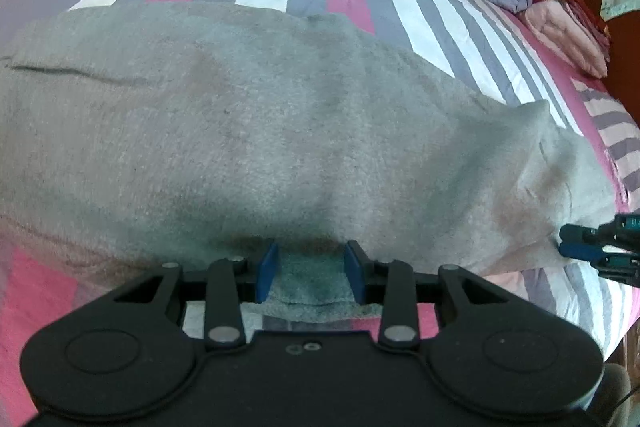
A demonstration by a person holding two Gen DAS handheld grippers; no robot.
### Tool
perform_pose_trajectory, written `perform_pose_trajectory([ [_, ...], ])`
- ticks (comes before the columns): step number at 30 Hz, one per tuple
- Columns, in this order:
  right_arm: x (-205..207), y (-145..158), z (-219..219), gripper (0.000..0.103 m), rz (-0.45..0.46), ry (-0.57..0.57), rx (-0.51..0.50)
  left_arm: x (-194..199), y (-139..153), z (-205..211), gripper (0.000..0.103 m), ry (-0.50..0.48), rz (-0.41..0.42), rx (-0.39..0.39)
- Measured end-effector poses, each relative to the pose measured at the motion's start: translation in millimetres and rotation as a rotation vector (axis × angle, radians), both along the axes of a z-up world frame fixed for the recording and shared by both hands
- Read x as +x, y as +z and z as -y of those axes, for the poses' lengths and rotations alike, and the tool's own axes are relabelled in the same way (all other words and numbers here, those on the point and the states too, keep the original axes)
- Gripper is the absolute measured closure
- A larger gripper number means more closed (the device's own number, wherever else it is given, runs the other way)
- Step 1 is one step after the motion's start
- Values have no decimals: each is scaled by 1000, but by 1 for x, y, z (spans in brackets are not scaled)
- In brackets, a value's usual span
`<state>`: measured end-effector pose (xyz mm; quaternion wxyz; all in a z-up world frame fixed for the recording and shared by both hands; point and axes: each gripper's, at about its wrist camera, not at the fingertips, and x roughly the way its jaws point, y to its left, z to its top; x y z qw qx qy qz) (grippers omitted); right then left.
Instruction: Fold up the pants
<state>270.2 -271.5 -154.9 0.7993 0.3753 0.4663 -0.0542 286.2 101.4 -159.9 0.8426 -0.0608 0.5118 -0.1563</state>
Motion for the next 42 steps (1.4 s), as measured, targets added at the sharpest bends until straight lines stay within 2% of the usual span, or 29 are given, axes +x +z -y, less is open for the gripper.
perform_pose_trajectory([
  [4, 5, -9, 6, 75, -14, -47, 77, 0, -1, -2, 76, 11, -7, -20],
  [16, 10, -25, 7, 75, 19, -168, 165, 2, -1, -3, 76, 9, -11, -30],
  [18, 7, -21, 4, 94, 38, -157, 130, 2, -1, -3, 76, 8, -12, -31],
  [19, 5, -18, 3, 96, 48, -152, 107, 2, 0, -4, 76, 8, -13, -32],
  [21, -2, -12, 3, 97, 77, -147, 81, 2, 0, -4, 76, 6, -13, -33],
  [24, -7, 4, -4, 98, 135, -106, -18, 2, 0, -4, 76, 6, -14, -34],
  [31, -28, 24, -18, 98, 210, -57, -91, 3, 1, -3, 76, 5, -13, -32],
  [34, -35, 14, -19, 98, 181, -63, -90, 2, 1, -3, 76, 4, -11, -32],
  [38, -38, -21, -16, 98, 75, -94, -43, 2, 1, -3, 76, 5, -12, -31],
  [42, -36, -17, -8, 98, 76, -86, 4, 2, 1, -1, 76, 4, -11, -25],
])
